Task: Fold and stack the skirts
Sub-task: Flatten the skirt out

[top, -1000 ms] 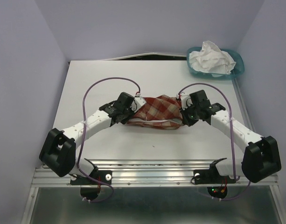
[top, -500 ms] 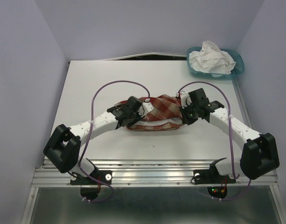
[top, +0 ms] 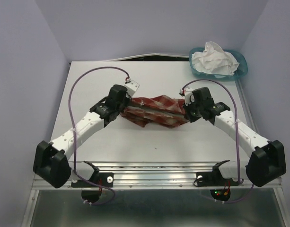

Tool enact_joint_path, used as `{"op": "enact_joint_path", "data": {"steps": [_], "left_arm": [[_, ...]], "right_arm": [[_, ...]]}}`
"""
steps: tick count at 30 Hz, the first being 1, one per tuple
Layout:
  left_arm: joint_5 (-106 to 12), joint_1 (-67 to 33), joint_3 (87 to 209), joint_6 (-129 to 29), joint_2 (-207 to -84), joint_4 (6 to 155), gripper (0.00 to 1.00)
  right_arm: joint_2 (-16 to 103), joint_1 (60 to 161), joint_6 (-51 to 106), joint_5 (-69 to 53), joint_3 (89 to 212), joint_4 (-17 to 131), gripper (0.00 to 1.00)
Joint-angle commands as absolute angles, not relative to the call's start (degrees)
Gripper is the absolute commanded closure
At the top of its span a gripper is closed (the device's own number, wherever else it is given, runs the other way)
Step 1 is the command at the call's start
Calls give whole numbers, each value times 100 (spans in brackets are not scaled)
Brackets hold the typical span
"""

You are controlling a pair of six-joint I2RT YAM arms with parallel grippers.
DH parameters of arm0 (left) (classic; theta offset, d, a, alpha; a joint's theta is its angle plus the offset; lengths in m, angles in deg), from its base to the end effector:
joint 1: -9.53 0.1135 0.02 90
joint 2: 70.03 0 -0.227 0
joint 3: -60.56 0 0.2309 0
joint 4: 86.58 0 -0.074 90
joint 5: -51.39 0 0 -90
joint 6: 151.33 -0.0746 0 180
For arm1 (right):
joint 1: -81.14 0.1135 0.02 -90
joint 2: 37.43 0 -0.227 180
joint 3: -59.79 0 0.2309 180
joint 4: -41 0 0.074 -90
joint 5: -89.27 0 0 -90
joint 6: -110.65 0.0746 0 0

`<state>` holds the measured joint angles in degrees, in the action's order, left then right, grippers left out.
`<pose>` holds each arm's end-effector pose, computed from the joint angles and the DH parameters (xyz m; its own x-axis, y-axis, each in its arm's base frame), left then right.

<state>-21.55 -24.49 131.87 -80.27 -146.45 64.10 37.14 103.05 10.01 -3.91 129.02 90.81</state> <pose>0.2746 -0.1590 0.2314 -0.3347 0.6003 -0.7263 0.4683 0.7749 0.4246 0.2530 0.1062 0.1890 -0.6741 -0.4698 -0.5700 -0.5357 0.8422 -0.0608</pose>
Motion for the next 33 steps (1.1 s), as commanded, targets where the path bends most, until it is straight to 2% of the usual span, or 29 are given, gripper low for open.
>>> {"op": "enact_joint_path", "data": {"steps": [1, 4, 8, 13, 16, 17, 19, 20, 23, 24, 25, 27, 29, 32, 33], "left_arm": [[-1154, -1781, 13715, -7725, -13351, 6342, 100], [-1347, -1780, 13662, -7558, -12735, 6210, 100], [-1288, -1763, 13785, -7373, -12584, 6043, 100], [-1101, -1527, 14232, -7329, -13233, 6508, 100], [-1216, -1289, 14908, -7381, -13979, 6956, 100], [-1285, -1097, 15145, -7416, -14216, 7157, 100], [-1373, -868, 16032, -7495, -15033, 7282, 100], [-1496, -640, 16809, -7504, -15628, 7308, 100], [-1672, -375, 18218, -7522, -16519, 7091, 100], [-1664, -270, 19155, -7539, -17078, 7028, 100], [-1647, -208, 19608, -7548, -17354, 6975, 100], [-1646, -41, 20905, -7504, -17985, 6835, 100], [-1611, 39, 21438, -7513, -18208, 6939, 100], [-1611, 135, 21118, -7635, -17729, 7577, 100], [-1611, 162, 20419, -7662, -17508, 7773, 100]], "right_arm": [[3315, 10223, 825, 1112, 13364, 9201, 99], [3367, 10223, 615, 1123, 13856, 9332, 99], [3631, 10223, 211, 981, 14813, 9439, 99], [4726, 10154, -404, 1604, 16436, 9237, 99], [5508, 10074, -641, 1869, 17177, 8807, 99], [5764, 9952, -686, 2008, 17806, 8666, 99], [6335, 9811, -765, 2062, 18616, 8639, 99], [6956, 9688, -809, 2141, 19552, 8647, 99], [7908, 9556, -1080, 2343, 21059, 8630, 99], [8495, 9555, -1160, 2431, 22004, 8586, 99], [8735, 9555, -1326, 2510, 22379, 8499, 99], [8983, 9555, -1538, 2712, 22646, 7850, 99], [8783, 9555, -1582, 2783, 22227, 6748, 99], [8150, 9503, -1408, 2608, 21434, 5891, 99], [7914, 9503, -1320, 2581, 21407, 5870, 99]]}}
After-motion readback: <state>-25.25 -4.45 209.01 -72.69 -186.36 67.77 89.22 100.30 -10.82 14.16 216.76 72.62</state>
